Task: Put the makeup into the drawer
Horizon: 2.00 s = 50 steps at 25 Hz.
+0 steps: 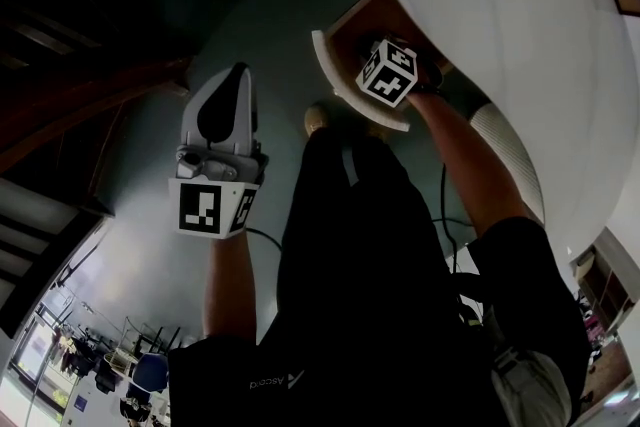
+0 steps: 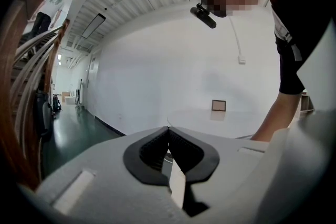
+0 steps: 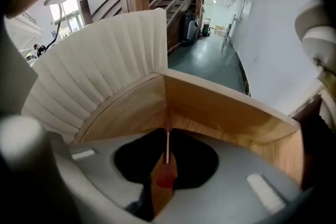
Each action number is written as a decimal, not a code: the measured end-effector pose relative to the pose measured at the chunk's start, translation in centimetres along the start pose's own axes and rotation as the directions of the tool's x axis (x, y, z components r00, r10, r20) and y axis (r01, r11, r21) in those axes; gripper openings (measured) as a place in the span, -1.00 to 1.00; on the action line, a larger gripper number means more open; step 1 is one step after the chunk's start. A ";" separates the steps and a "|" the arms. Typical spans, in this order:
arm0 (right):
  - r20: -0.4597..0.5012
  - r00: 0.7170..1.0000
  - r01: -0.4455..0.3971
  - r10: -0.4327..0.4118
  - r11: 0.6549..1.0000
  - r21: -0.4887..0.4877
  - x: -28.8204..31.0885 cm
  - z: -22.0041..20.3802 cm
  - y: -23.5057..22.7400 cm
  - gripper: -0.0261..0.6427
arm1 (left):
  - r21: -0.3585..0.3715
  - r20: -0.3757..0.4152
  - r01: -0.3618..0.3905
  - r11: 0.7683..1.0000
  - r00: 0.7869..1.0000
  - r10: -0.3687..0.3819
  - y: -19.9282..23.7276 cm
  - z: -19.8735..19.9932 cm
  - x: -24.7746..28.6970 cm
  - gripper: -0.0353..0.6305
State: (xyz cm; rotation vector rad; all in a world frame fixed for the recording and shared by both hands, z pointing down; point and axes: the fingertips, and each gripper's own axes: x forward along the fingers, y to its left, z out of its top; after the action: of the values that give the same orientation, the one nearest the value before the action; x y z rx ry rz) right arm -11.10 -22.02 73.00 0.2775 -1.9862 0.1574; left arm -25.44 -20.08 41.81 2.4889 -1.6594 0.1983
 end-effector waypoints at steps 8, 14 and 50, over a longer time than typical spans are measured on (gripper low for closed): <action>-0.035 0.999 -0.020 0.020 1.000 0.004 2.2 -0.4 0.2 -0.77 | 0.003 -0.007 0.001 1.000 1.000 -0.001 1.0 -0.6 -0.1 -0.87; -0.049 0.998 -0.041 0.042 0.999 0.014 3.1 -0.4 0.5 -0.70 | 0.001 -0.015 0.000 1.000 1.000 0.000 1.8 -1.2 -0.2 -0.87; 0.653 0.706 0.138 -0.274 0.958 0.252 -30.7 14.3 3.4 -0.91 | 0.081 0.129 0.207 0.975 0.968 -0.216 -8.8 8.1 -1.2 -0.87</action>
State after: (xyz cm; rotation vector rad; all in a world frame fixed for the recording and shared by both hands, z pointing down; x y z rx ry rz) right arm -12.27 -18.29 39.19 0.7739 -2.6617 0.0993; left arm -17.47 -17.23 33.22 2.7643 -1.4391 0.0599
